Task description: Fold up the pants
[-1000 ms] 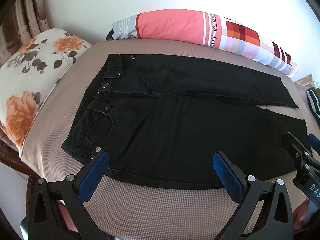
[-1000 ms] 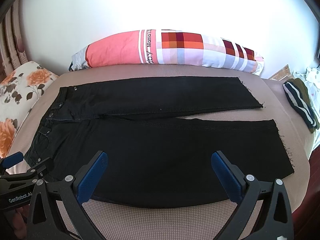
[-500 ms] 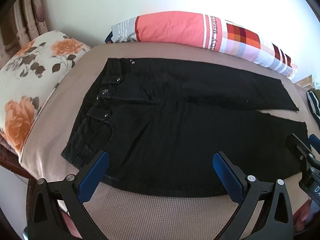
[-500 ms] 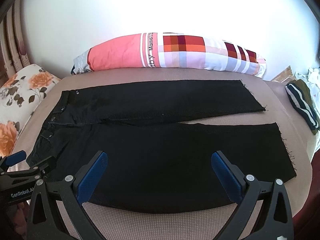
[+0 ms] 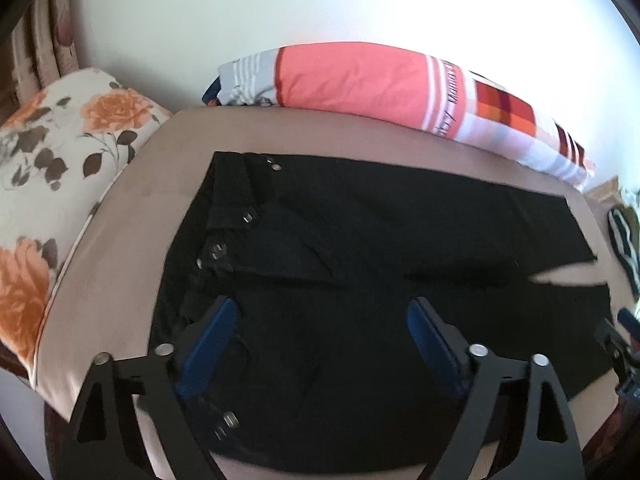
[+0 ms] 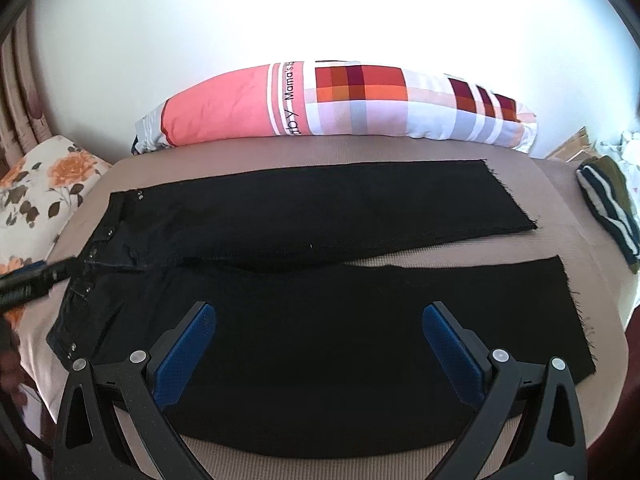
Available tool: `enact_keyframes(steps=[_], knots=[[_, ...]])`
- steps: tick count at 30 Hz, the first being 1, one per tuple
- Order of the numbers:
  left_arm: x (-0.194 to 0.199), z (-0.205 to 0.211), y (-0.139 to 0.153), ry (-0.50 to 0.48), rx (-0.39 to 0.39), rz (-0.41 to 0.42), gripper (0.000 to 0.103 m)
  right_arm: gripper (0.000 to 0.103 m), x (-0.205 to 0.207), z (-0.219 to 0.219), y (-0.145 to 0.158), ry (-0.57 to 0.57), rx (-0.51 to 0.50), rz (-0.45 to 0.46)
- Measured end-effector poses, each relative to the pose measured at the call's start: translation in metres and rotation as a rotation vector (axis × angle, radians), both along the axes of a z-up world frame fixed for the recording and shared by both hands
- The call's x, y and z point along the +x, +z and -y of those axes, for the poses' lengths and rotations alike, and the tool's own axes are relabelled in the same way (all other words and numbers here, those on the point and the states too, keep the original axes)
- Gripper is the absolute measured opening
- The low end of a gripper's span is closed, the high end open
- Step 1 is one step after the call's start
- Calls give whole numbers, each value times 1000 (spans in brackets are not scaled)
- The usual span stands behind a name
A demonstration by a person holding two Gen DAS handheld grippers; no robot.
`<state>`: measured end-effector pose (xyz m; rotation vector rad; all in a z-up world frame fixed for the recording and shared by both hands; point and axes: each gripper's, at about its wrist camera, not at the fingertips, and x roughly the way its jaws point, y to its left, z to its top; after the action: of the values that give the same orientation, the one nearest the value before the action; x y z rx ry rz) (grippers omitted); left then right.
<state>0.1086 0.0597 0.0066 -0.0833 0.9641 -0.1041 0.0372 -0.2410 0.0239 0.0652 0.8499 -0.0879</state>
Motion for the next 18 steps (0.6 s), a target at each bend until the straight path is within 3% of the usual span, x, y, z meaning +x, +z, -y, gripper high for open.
enact_keyframes(steps=[6, 18], knots=[[69, -57, -7, -21, -121, -44, 62, 103, 27, 18, 5, 49, 97, 26], [188, -149, -63, 2, -378, -163, 43, 103, 87, 22, -10, -6, 54, -28]])
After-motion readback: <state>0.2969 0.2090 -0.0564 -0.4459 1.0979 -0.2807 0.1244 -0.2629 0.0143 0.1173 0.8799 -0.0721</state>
